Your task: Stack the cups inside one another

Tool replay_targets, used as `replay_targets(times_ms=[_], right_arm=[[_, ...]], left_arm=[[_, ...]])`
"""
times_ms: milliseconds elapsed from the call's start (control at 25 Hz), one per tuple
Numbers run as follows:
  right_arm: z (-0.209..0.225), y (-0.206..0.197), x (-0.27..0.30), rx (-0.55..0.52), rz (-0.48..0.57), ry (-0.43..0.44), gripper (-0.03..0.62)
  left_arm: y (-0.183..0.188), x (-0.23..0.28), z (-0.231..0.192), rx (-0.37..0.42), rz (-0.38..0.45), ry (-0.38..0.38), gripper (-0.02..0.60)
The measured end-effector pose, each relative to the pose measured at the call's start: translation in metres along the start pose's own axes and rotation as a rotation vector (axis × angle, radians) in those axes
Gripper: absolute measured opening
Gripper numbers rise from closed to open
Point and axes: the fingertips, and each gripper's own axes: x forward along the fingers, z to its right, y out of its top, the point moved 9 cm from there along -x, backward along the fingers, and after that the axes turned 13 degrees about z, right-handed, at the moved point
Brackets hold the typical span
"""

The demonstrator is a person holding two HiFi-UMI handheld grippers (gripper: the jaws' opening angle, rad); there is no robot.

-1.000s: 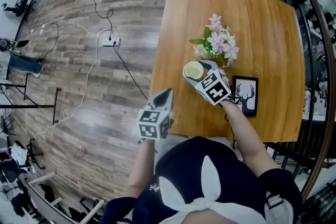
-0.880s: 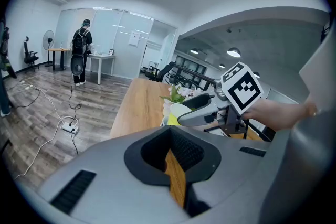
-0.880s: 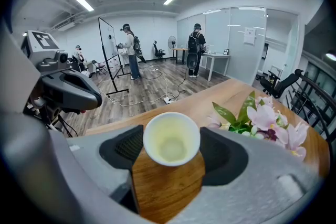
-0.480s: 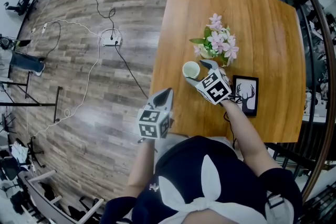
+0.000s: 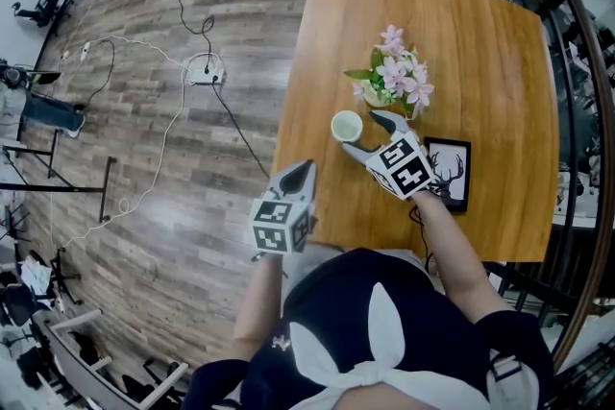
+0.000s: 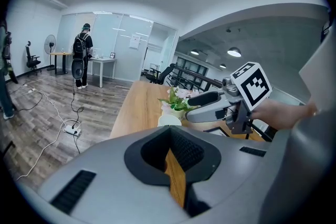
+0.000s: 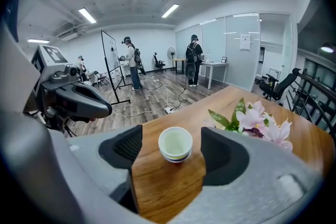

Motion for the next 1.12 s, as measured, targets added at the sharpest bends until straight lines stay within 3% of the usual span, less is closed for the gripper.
replay_targets(times_ms=[520, 720, 1120], right_arm=[[-0.015, 0.008, -0.044, 0.004, 0.093, 0.015, 0.151], [-0.026, 0.001, -0.057, 0.019, 0.118, 0.021, 0.0], [-0.048, -0.003, -0.076, -0.014, 0.157, 0.112, -0.002]], left_arm=[[0.003, -0.012, 0.028, 0.003, 0.032, 0.007, 0.017], [0.002, -0.017, 0.038, 0.004, 0.042, 0.009, 0.017], [0.0, -0.028, 0.056, -0.003, 0.05, 0.026, 0.017]])
